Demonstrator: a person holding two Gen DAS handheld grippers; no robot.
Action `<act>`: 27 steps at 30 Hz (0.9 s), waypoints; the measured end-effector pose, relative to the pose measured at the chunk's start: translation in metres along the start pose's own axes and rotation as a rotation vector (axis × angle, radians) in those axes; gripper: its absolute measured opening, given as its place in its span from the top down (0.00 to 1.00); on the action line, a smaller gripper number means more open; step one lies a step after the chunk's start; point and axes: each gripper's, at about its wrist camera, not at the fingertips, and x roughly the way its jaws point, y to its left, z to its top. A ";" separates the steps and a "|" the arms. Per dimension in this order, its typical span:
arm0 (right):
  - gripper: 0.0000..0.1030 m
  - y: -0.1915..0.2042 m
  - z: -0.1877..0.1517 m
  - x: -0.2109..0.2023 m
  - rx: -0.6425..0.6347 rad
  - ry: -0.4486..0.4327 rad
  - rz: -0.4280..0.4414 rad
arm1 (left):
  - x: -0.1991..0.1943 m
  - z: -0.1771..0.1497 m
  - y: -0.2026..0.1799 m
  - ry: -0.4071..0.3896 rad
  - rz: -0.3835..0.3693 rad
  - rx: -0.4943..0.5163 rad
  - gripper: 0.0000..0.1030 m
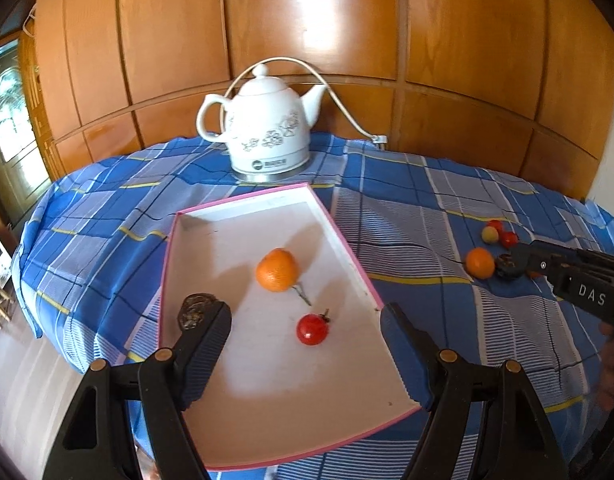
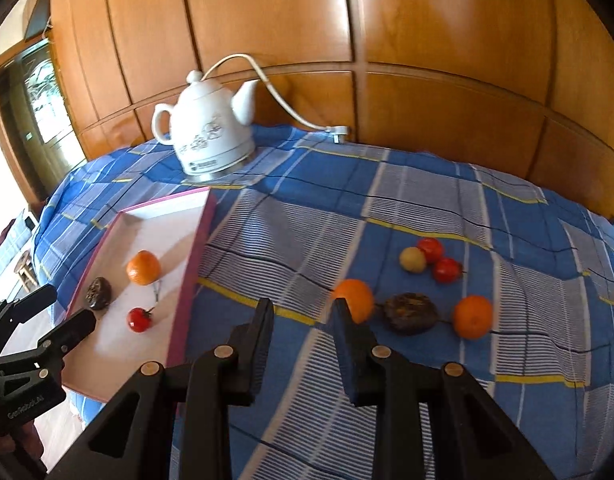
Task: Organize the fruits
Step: 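Lift the right tool away from the tray toward the fruits on the bed, then grasp a mandarin orange on the bed with the left tool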
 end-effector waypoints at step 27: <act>0.71 -0.113 -0.021 -0.024 0.238 -0.011 -0.156 | 0.052 0.037 -0.093 0.142 -0.292 0.136 0.42</act>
